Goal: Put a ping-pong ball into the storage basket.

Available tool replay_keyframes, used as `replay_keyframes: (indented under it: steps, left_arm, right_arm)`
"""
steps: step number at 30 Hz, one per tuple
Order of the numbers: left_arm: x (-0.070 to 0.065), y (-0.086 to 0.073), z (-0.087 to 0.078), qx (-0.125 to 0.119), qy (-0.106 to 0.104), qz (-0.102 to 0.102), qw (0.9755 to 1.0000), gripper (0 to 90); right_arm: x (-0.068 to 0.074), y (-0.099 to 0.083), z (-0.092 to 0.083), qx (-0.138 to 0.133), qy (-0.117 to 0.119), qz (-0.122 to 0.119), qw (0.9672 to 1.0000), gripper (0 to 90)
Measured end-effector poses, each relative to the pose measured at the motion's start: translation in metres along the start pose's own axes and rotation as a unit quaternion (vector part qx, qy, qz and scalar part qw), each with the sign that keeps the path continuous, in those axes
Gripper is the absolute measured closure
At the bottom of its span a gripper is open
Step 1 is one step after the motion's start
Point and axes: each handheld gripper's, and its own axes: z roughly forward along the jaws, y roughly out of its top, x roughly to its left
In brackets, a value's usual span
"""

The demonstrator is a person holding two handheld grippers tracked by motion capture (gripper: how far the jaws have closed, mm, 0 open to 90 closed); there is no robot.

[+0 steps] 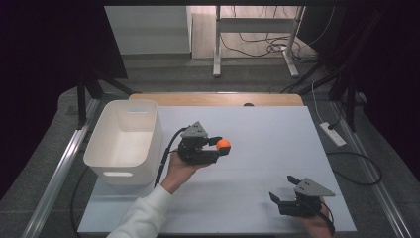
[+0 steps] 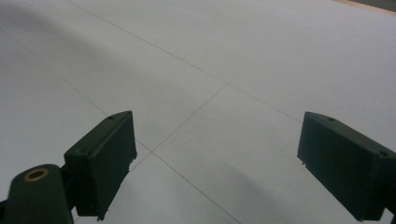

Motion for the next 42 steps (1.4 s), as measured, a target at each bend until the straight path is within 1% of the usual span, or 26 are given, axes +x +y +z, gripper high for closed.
replay_keyframes:
  steps: [4,10,13,16,22,23,29,32,39,42]
  left_arm:
    - [0.001,0.0,-0.005,-0.002,0.004,0.0,1.0,50.6]
    - [0.003,0.003,-0.018,-0.013,0.011,0.001,0.9999,50.6]
    - [0.004,0.004,-0.023,-0.018,0.009,-0.002,0.9998,50.6]
    - [0.005,0.004,-0.026,-0.019,0.011,-0.003,0.9998,50.6]
    - [0.007,0.003,-0.034,-0.019,0.02,-0.002,0.9996,50.6]
    - [0.007,0.003,-0.035,-0.023,0.019,-0.005,0.9996,50.6]
    - [0.008,0.005,-0.043,-0.029,0.021,-0.004,0.9993,50.6]
    - [0.009,0.007,-0.049,-0.034,0.026,-0.002,0.9991,50.6]
    - [0.014,0.008,-0.057,-0.044,0.03,-0.012,0.9985,50.6]
    - [0.015,0.009,-0.061,-0.046,0.034,-0.012,0.9983,50.6]
  right_arm:
    - [-0.001,0.0,-0.001,0.001,-0.002,0.0,1.0,11.4]
    - [-0.001,0.0,0.0,0.0,-0.001,0.001,1.0,11.4]
    - [-0.001,0.0,0.0,0.0,-0.001,0.002,1.0,11.4]
    - [-0.001,0.0,0.001,0.001,-0.001,0.006,1.0,11.4]
    - [-0.001,0.0,0.0,-0.001,-0.002,0.006,1.0,11.5]
    - [-0.001,0.0,0.0,-0.001,-0.002,0.007,1.0,11.4]
    - [-0.001,0.0,0.0,-0.001,-0.002,0.005,1.0,11.4]
    - [-0.001,0.0,0.0,-0.001,-0.003,0.006,1.0,11.4]
    - [-0.001,0.0,-0.001,-0.002,-0.002,0.006,1.0,11.4]
    - [-0.002,0.0,-0.001,-0.003,-0.002,0.007,1.0,11.4]
